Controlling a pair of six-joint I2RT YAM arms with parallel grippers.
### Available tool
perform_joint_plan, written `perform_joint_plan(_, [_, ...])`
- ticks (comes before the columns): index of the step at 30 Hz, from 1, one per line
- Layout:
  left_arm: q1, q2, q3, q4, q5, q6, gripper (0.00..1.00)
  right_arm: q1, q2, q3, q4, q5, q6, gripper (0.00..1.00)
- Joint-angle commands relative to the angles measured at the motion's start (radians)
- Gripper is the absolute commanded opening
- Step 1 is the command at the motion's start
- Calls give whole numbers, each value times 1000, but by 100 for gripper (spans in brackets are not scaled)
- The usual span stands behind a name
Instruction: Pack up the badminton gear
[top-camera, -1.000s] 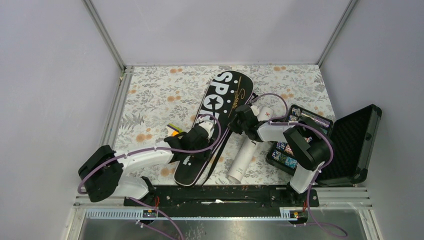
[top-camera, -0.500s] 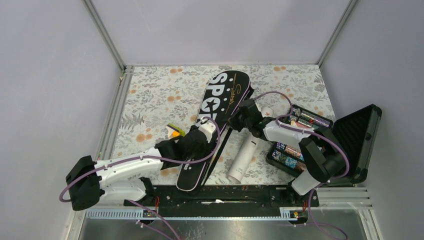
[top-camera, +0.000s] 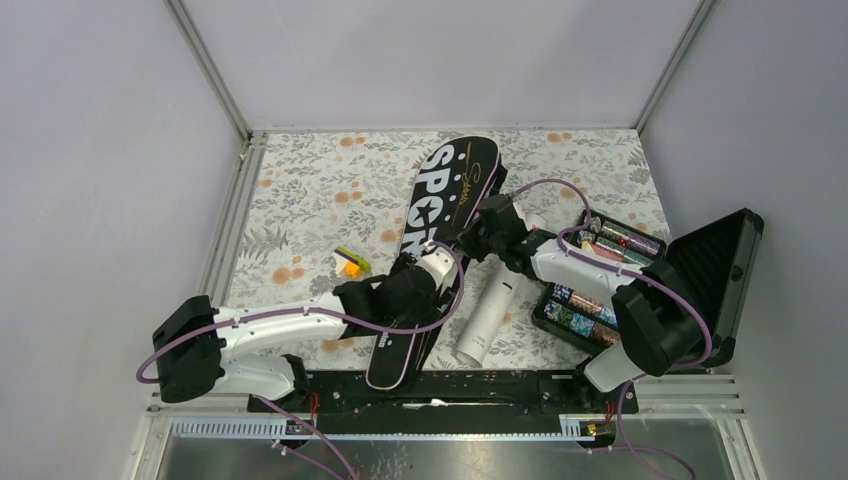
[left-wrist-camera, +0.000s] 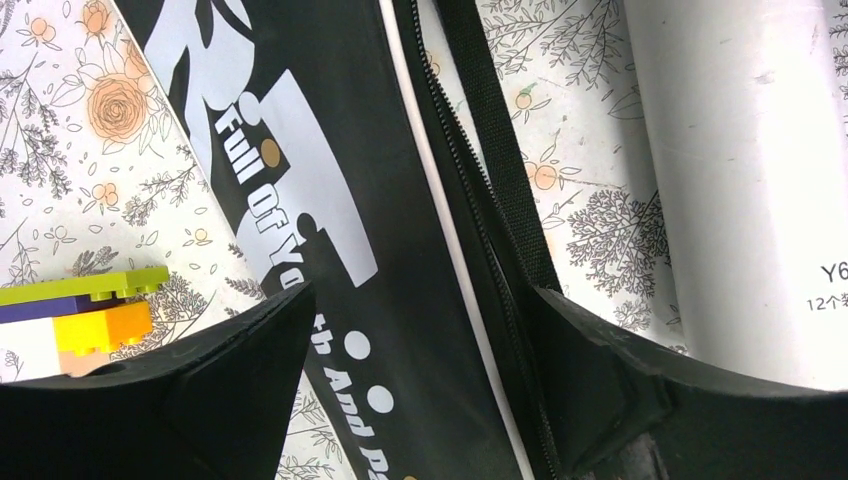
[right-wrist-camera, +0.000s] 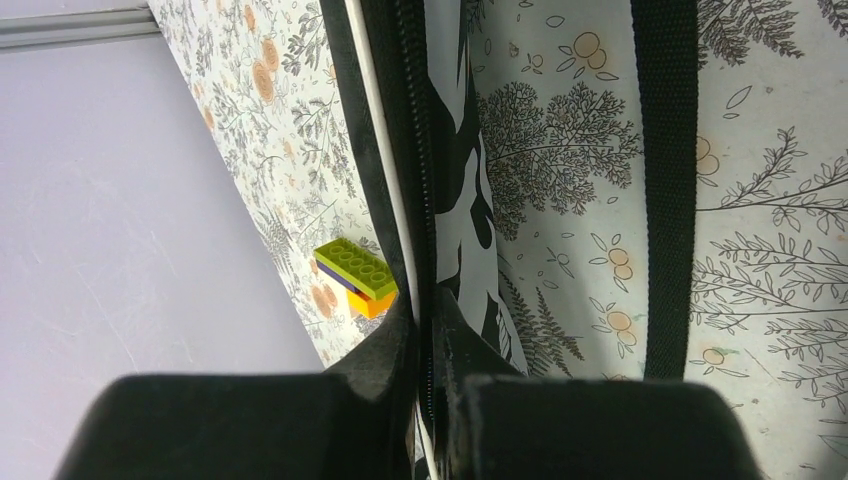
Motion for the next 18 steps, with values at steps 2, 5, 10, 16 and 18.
perform_joint_plan(2, [-22, 4, 63, 17, -61, -6, 86, 15, -71, 67, 25, 31, 25, 0])
perform_joint_plan(5, [-25, -15, 72, 16, -32, -42, 86, 16, -66, 57, 45, 21, 16, 0])
perform_joint_plan(10, [-33, -29, 56, 15, -24, -72, 85, 14, -60, 46, 74, -11, 36, 0])
perform_joint_plan(16, [-34, -33, 51, 4, -24, -71, 85, 16, -74, 45, 84, -34, 48, 0])
perform_joint_plan(18, [-34, -21, 48, -3, -52, -62, 84, 15, -84, 31, 104, -37, 65, 0])
